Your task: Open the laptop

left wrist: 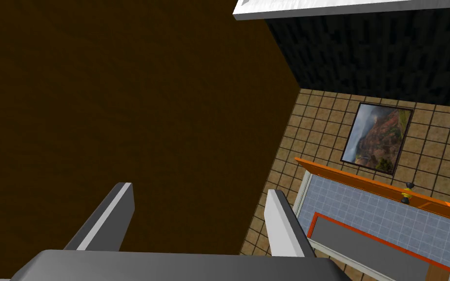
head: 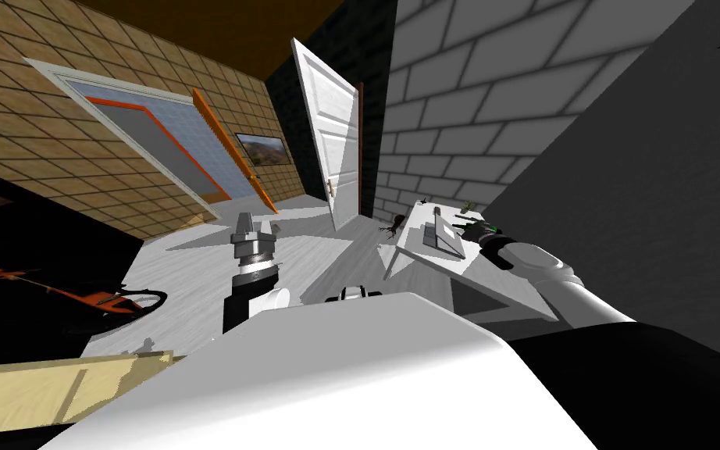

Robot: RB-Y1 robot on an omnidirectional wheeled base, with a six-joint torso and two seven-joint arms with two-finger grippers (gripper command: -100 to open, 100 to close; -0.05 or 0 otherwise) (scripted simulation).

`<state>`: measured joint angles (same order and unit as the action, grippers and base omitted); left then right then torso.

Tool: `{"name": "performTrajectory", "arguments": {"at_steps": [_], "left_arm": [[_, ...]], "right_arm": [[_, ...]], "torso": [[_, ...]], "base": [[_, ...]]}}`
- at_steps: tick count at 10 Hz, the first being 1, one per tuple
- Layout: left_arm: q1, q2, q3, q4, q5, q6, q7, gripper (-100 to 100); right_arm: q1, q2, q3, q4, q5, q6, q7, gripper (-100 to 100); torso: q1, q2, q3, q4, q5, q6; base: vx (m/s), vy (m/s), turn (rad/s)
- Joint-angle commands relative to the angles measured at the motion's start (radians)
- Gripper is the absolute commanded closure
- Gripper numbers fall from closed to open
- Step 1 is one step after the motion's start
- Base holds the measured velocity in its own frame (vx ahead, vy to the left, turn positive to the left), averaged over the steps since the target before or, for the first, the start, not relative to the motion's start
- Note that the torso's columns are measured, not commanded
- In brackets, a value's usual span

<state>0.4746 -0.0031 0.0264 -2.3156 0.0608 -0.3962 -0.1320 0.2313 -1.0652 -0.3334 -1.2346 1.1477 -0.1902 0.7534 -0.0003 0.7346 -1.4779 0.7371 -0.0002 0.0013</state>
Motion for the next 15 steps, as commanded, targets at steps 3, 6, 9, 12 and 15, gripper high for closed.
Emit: {"name": "performTrajectory", "arguments": {"at_steps": [3, 6, 9, 12, 15], "left_arm": [[0.000, 0.000, 0.000, 0.000, 0.000, 0.000, 0.000, 0], [0.000, 0.000, 0.000, 0.000, 0.000, 0.000, 0.000, 0], [0.000, 0.000, 0.000, 0.000, 0.000, 0.000, 0.000, 0], [0.000, 0.000, 0.000, 0.000, 0.000, 0.000, 0.000, 0], [0.000, 0.000, 0.000, 0.000, 0.000, 0.000, 0.000, 0]], "right_arm": [[-0.028, -0.014, -0.037, 0.156, -0.003, 0.034, 0.003, -100], [-0.038, -0.021, -0.047, 0.230, -0.004, 0.048, 0.000, -100], [-0.033, -0.057, -0.037, 0.266, -0.011, 0.056, -0.033, -100], [-0.030, -0.079, -0.038, 0.313, -0.015, 0.062, -0.050, -100], [-0.024, -0.122, -0.041, 0.406, -0.023, 0.073, -0.084, -100]], "torso": [[0.001, 0.006, 0.003, 0.002, 0.000, -0.002], [-0.001, 0.003, 0.001, 0.001, 0.000, -0.002], [-0.002, 0.002, 0.000, 0.000, 0.000, -0.003], [0.001, 0.004, 0.003, 0.001, 0.000, 0.000], [0.000, 0.007, 0.004, 0.002, 0.000, -0.001]], "base": [[-0.171, 0.022, 0.381], [-0.164, 0.029, 0.319], [-0.091, -0.008, 0.180], [-0.096, -0.008, 0.173], [-0.148, -0.007, 0.338]]}}
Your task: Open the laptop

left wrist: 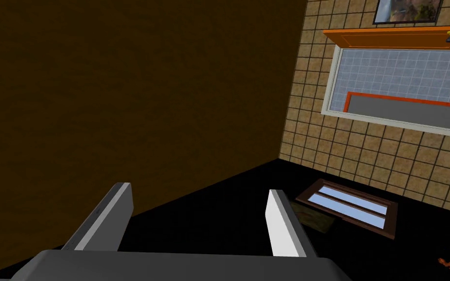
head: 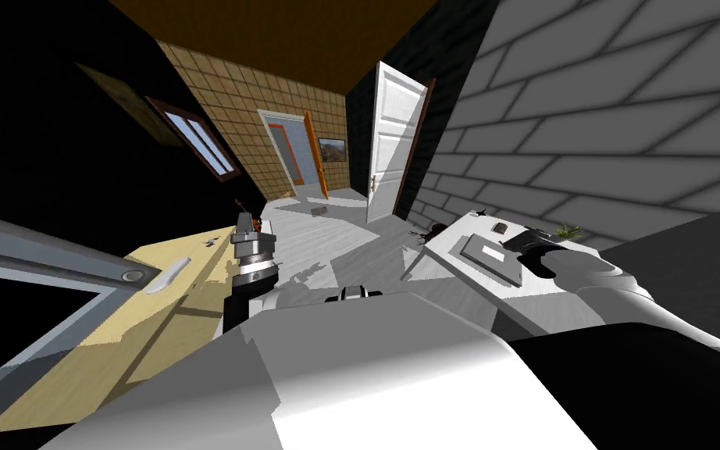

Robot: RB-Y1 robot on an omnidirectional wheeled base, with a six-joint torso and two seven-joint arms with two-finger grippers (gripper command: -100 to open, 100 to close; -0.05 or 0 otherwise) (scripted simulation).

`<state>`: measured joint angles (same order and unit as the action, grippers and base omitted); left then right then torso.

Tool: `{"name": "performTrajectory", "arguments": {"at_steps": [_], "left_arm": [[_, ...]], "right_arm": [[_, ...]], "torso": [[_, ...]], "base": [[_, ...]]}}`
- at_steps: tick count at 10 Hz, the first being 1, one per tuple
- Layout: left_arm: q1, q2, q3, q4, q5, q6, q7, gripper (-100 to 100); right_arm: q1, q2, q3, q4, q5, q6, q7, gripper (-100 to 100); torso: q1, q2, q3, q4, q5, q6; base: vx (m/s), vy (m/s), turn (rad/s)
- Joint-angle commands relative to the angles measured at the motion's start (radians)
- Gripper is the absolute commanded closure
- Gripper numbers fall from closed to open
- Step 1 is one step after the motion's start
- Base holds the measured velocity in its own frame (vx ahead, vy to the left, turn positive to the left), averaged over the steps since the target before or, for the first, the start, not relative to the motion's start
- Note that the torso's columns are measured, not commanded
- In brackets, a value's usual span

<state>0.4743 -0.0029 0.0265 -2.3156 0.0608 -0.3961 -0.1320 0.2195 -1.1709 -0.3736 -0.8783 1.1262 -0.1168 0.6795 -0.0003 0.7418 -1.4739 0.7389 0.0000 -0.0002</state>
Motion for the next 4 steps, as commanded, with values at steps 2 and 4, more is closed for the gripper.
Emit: {"name": "performTrajectory", "arguments": {"at_steps": [2, 4], "left_arm": [[0.000, 0.000, 0.000, 0.000, 0.000, 0.000, 0.000, 0], [0.000, 0.000, 0.000, 0.000, 0.000, 0.000, 0.000, 0]], "right_arm": [[-0.009, -0.038, -0.002, 0.093, -0.006, 0.004, -0.027, -100], [-0.006, -0.059, -0.004, 0.148, -0.010, 0.010, -0.043, -100]], "torso": [[0.001, -0.002, -0.001, 0.000, 0.000, 0.000], [0.000, -0.005, -0.003, -0.002, 0.000, -0.001]], "base": [[-0.140, 0.011, 0.247], [-0.122, 0.012, 0.235]]}}
